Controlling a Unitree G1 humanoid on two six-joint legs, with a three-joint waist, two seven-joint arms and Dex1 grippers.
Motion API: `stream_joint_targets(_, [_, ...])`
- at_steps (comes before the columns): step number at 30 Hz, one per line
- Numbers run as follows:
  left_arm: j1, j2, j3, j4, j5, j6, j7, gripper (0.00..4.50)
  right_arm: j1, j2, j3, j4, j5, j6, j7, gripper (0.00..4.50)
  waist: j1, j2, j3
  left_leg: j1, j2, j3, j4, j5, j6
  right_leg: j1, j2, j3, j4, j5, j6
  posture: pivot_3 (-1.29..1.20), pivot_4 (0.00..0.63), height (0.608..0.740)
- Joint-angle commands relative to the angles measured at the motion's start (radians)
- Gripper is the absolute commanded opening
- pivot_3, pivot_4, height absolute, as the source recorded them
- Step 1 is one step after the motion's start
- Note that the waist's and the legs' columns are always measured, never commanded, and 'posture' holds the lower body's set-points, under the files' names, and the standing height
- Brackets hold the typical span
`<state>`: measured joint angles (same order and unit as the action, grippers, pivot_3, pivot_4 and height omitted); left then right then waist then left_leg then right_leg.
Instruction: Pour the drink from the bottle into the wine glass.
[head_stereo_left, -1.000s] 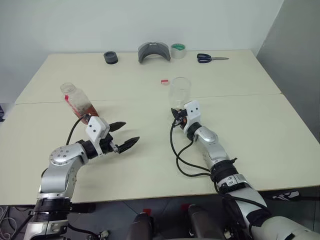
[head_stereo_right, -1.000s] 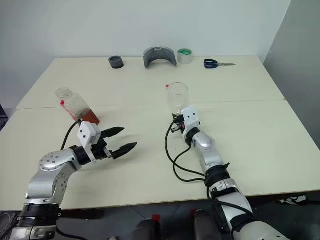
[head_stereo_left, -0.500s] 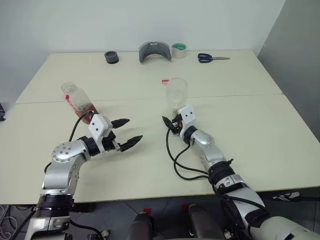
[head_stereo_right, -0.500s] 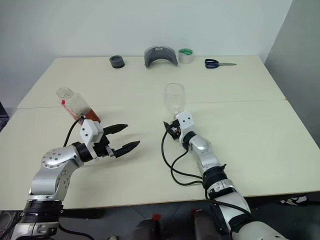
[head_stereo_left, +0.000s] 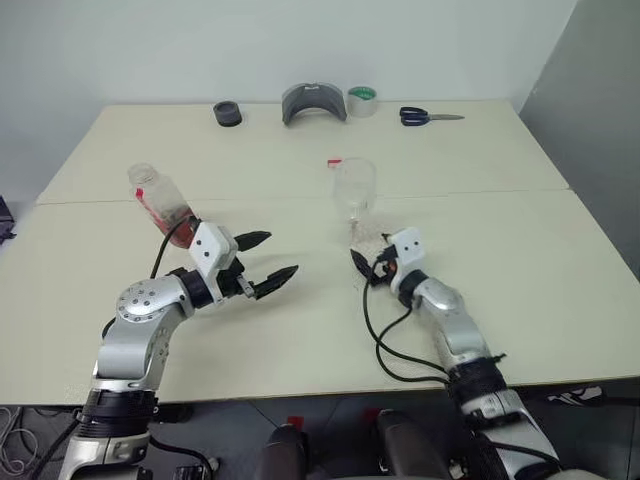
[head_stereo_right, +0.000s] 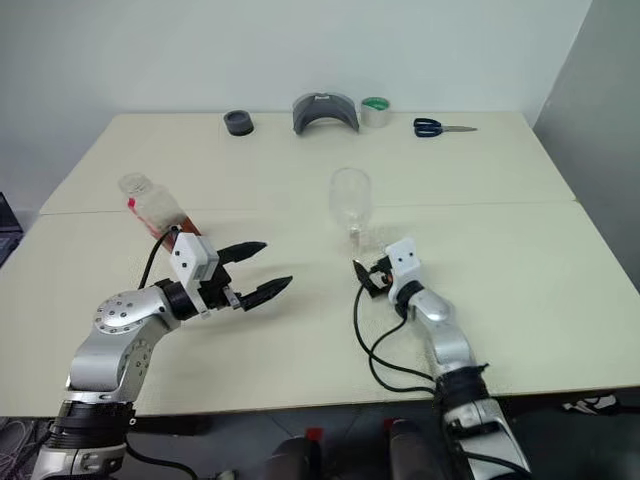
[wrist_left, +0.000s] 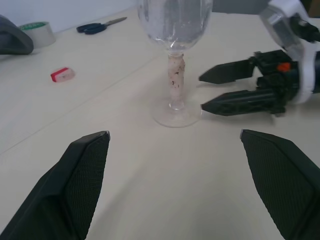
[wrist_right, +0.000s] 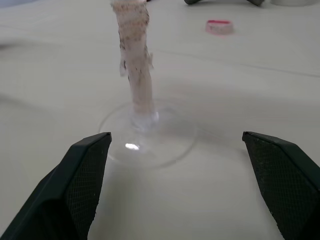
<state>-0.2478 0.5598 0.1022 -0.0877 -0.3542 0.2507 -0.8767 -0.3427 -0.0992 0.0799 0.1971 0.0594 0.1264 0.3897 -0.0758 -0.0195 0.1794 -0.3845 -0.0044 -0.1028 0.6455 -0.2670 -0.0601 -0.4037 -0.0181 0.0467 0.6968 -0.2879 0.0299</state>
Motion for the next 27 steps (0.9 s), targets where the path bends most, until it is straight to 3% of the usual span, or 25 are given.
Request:
stream_joint_targets(1, [-0.001,-0.015,0.005,-0.059,-0.015,0.003,0.035,4.5,0.077,-0.021,0.006,-0.187,0.001,0.056,-0.016,4.47,0.0,0.0,0.0,0.0,0.0,0.0,0.0,0.0,0.0,0.0,0.0,0.0,0.0,0.0,0.0,0.0,0.15,0.74])
stream_joint_targets(7, [0.014,-0.049,0.004,-0.091,-0.001,0.011,0.107,4.5,0.197,-0.074,0.031,-0.343,-0.074,0.047,-0.063,4.47,0.002,0.0,0.0,0.0,0.0,0.0,0.0,0.0,0.0,0.0,0.0,0.0,0.0,0.0,0.0,0.0,0.15,0.74])
stream_joint_targets(14, [0.015,-0.057,-0.001,-0.1,0.012,0.014,0.164,4.5,0.314,-0.054,0.019,-0.48,-0.018,0.075,-0.077,4.47,0.01,0.0,0.0,0.0,0.0,0.0,0.0,0.0,0.0,0.0,0.0,0.0,-0.001,0.0,0.0,0.0,0.15,0.74])
stream_joint_targets(27, [0.009,-0.11,0.001,-0.114,0.074,0.015,0.332,4.5,0.308,-0.103,-0.017,-0.51,0.051,0.035,-0.038,4.47,0.021,-0.001,0.0,0.0,-0.001,0.0,0.0,0.0,0.0,0.001,0.0,-0.001,-0.002,0.0,0.0,0.0,0.15,0.74])
